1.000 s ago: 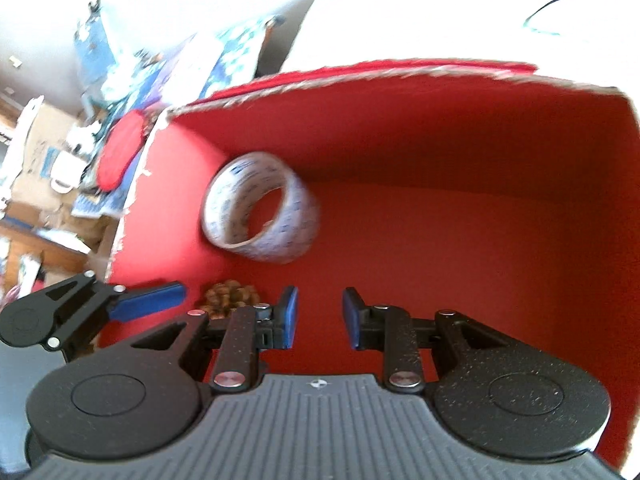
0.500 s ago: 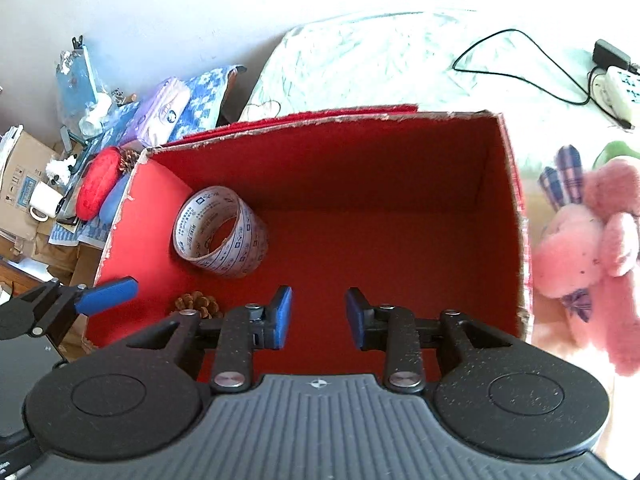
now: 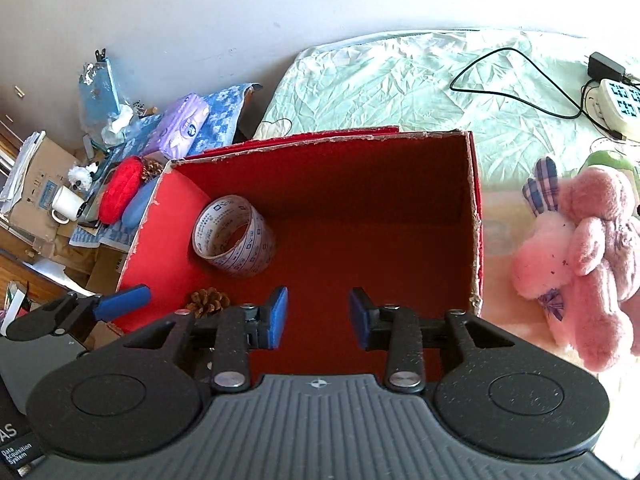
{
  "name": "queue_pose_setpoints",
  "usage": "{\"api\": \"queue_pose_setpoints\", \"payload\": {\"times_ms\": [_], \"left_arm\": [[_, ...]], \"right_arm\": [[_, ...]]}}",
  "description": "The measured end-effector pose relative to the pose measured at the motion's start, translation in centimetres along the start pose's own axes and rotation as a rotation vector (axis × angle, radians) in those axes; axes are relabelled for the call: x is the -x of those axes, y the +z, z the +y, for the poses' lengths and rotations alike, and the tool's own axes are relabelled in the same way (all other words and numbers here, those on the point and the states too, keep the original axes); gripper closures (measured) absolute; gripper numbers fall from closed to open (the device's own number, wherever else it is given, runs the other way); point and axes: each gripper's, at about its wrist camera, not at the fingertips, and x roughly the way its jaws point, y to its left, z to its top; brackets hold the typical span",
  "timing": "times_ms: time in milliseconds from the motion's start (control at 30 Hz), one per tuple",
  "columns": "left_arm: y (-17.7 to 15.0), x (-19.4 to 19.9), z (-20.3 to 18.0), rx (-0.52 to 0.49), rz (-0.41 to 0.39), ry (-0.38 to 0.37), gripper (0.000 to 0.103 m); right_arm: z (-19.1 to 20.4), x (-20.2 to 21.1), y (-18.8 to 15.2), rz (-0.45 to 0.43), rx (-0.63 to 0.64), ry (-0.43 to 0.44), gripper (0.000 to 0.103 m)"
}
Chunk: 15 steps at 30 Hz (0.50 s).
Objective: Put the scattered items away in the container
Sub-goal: 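Raise the right gripper out of the red box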
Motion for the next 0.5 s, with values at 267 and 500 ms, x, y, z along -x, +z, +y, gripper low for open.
{"api": "queue_pose_setpoints", "payload": {"times_ms": [267,500], "left_arm": [[-0.7,2.5,0.5,0.070,-0.040,0.075,0.011],[-1.1,4.6,0.5,0.069,-0.097,0.124,0.004]], "right_arm": [[1.0,2.5,-0.9,-0.082,0.040,-0.003,0.057],[2.1,4.3,-1.7,-0.144,0.077,-0.026,0.045]]}}
